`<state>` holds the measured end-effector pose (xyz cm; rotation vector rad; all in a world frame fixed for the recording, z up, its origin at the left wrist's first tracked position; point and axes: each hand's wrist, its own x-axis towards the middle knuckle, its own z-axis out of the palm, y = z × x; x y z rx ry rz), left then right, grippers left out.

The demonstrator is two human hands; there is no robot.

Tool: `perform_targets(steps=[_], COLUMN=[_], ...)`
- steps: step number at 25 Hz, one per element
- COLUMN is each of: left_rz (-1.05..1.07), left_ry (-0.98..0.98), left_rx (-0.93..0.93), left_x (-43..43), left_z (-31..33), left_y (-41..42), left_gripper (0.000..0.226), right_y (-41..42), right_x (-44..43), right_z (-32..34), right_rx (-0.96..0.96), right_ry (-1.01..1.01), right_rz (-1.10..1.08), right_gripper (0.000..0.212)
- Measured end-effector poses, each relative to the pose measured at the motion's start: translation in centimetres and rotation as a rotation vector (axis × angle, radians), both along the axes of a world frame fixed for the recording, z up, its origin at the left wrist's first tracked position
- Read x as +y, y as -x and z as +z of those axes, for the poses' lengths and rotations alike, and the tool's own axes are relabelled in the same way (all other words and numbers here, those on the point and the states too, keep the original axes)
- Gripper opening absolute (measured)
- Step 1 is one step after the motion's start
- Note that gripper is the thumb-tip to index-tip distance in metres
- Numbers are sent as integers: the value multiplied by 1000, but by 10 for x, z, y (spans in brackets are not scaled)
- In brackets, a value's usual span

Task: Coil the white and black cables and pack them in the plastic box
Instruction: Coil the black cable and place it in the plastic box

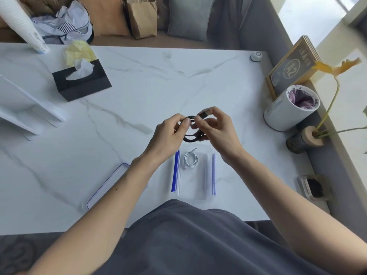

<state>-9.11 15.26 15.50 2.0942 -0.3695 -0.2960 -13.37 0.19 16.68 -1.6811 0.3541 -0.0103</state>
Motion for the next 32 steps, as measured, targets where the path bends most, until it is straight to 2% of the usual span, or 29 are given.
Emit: perform_targets(steps=[5, 10, 17, 20, 23, 27, 32], left_rz=[66, 123, 85, 49, 79, 100, 108], left_ry=[32, -23, -161, -202, -195, -188, -196], left_rx=[269, 424, 523, 621, 712, 736, 795], left_x=[-10, -15, -26, -31, -32, -37, -39], left_z=[-41, -67, -110, -126, -140, -143, -149], left_y=[15, 30, 54, 62, 65, 67, 66], left_gripper=[23, 24, 36, 37, 41, 48, 44], right_y=[14, 29, 45, 48, 48, 48, 45], right_x=[-7, -12, -18, -19, -15, -9, -4], right_z=[-39, -79, -125, -133, -139, -150, -162], right_rx=[152, 257, 428, 471, 489, 511, 562], right_ry=[-43, -55, 93, 208, 255, 356, 445], right_rz=[4, -21, -38, -9, 29, 108, 173], right_gripper=[21, 28, 32, 33, 34, 36, 40])
